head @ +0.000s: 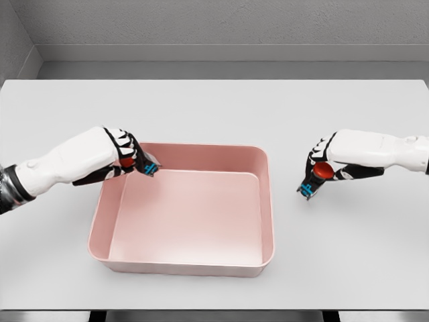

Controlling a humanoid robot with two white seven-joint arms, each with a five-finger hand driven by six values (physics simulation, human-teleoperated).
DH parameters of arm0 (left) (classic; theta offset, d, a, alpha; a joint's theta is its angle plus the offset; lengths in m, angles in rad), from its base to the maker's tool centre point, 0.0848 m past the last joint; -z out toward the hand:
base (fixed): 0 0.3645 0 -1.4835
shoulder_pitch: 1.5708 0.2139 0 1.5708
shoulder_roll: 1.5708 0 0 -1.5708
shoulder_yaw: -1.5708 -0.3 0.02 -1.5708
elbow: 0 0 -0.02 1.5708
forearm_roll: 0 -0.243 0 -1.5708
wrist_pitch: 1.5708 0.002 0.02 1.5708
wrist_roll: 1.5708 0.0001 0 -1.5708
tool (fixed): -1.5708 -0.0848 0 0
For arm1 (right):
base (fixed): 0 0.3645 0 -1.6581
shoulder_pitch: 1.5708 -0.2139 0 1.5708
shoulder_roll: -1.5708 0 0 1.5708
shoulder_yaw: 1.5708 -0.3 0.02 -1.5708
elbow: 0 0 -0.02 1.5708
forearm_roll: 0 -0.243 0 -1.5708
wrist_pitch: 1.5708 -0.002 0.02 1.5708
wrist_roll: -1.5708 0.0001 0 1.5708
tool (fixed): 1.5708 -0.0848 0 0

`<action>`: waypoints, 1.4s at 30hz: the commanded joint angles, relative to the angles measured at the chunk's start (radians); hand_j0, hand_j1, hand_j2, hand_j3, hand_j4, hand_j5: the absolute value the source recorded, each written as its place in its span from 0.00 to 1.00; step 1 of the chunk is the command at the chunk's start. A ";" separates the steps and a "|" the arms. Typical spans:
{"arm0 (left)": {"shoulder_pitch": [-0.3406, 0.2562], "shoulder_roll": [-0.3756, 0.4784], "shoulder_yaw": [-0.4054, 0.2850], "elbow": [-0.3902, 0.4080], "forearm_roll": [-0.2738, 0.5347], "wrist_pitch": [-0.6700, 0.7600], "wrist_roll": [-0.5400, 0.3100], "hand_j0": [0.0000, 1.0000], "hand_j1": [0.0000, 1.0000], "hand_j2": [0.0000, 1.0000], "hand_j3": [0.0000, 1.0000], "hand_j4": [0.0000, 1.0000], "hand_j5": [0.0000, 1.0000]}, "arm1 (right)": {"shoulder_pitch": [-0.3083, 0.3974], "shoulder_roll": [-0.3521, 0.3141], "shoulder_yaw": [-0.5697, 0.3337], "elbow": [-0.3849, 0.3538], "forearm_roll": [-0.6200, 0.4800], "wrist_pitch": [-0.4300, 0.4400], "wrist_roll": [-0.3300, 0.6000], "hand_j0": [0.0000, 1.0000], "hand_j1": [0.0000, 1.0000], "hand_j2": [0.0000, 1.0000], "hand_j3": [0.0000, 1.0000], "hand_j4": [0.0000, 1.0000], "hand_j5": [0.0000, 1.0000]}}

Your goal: Put the industrial switch in the basket with both arms

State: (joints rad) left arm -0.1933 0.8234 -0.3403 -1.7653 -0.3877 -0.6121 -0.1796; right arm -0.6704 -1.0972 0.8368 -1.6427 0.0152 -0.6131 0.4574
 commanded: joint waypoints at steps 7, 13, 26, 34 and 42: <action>0.005 0.000 -0.071 0.000 0.006 0.001 0.002 0.40 0.40 0.40 0.40 0.40 0.40 | -0.026 0.000 -0.001 -0.003 -0.027 0.002 -0.002 0.50 0.50 0.50 0.50 0.50 0.50; 0.005 -0.001 -0.072 0.000 0.004 0.001 -0.008 0.40 0.40 0.40 0.40 0.40 0.40 | -0.049 0.002 -0.001 -0.008 -0.040 0.002 -0.003 0.50 0.50 0.50 0.50 0.50 0.50; -0.005 -0.012 -0.092 0.000 0.004 0.001 -0.014 0.70 0.70 0.70 0.70 0.70 0.70 | -0.087 0.039 -0.001 -0.011 -0.044 0.002 -0.002 0.50 0.50 0.50 0.50 0.50 0.50; -0.014 -0.029 -0.092 0.000 0.003 0.001 -0.018 0.74 0.74 0.74 0.74 0.74 0.74 | -0.110 0.074 0.002 -0.017 -0.047 0.002 -0.002 0.50 0.50 0.50 0.50 0.50 0.50; -0.014 -0.030 -0.092 0.000 0.003 0.001 -0.018 0.74 0.74 0.74 0.74 0.74 0.74 | -0.129 0.103 0.002 -0.022 -0.049 0.002 -0.002 0.50 0.50 0.50 0.50 0.50 0.50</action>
State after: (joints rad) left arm -0.2071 0.7924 -0.4329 -1.7651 -0.3930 -0.6121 -0.1986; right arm -0.7992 -0.9998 0.8401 -1.6634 -0.0253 -0.6133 0.4561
